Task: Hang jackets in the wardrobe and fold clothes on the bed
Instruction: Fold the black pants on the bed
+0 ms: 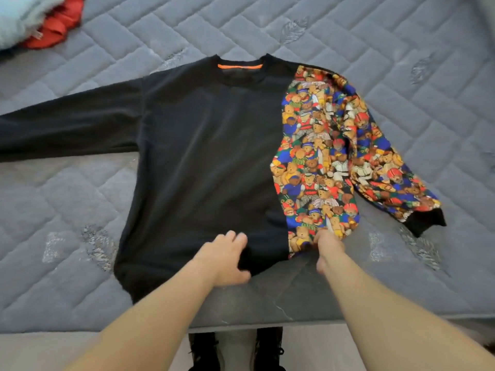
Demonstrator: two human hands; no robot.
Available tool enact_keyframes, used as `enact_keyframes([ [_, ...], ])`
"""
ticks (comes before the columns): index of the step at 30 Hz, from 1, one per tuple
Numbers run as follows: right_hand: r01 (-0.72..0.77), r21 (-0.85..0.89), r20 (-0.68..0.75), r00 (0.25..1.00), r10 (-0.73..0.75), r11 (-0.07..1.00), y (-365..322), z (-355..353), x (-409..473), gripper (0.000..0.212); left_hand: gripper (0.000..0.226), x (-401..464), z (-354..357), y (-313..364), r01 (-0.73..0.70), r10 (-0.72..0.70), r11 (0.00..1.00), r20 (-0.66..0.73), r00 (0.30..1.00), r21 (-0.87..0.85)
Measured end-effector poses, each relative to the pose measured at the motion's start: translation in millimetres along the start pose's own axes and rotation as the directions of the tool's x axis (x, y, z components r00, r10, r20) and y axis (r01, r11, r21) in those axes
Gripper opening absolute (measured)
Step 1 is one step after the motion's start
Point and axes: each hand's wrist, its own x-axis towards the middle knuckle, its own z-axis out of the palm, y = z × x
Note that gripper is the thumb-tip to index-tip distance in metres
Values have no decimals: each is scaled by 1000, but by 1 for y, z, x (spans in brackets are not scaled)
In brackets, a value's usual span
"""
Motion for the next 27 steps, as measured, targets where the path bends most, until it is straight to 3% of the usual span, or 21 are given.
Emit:
enact_keyframes([
  [2, 21, -36, 69, 997, -18, 999, -4, -9, 13, 69, 85, 9, 24, 23, -13, 15, 948, -4, 1000, 317],
  [3, 73, -54, 92, 993, -67, 996, -8, -12, 20, 69, 82, 13, 32, 32, 9, 5, 909, -31, 1000, 416],
  [5, 179, -30, 163, 971, -172, 983, -20, -18, 28, 60, 56, 22, 35, 44, 49, 3, 890, -113, 994, 453],
  [6, 231, 7, 198, 953, -228, 973, -25, -21, 30, 49, 44, 28, 33, 47, 73, -19, 908, -132, 991, 412],
  [8, 332, 77, 244, 908, -341, 940, -37, -29, 28, 22, 30, 39, 20, 48, 167, -152, 975, -109, 982, 149],
  [10, 426, 124, 282, 851, -443, 896, -47, -36, 20, 8, 36, 45, -8, 42, 248, -249, 953, 13, 968, -175],
  [11, 481, 123, 296, 817, -494, 868, -51, -39, 13, 4, 39, 47, -24, 37, 281, -268, 927, 87, 960, -247],
  [14, 630, -92, 332, 750, -572, 771, -63, -44, -4, 13, 35, 43, -59, 28, 324, -285, 939, 263, 922, -119],
  [16, 562, -336, 410, 810, -420, 756, -70, -53, -13, 16, 40, 37, -66, 36, 266, -275, 961, 326, 904, 74],
  [18, 507, -537, 468, 844, -261, 674, -77, -69, -19, 21, 55, 30, -62, 51, 193, -220, 974, 269, 938, 121],
  [19, 544, -597, 499, 827, -259, 589, -80, -78, -19, 26, 59, 26, -57, 61, 161, -176, 983, 207, 962, 85],
  [21, 635, -587, 543, 769, -337, 502, -89, -89, -14, 35, 62, 25, -45, 84, 70, -67, 997, 126, 990, -24],
  [24, 692, -416, 601, 696, -392, 591, -95, -86, 2, 44, 64, 39, -29, 112, -19, 12, 999, 144, 990, 47],
  [27, 770, -283, 654, 591, -472, 572, -90, -70, 12, 52, 35, 61, -33, 115, 13, -12, 1000, 89, 996, -10],
])
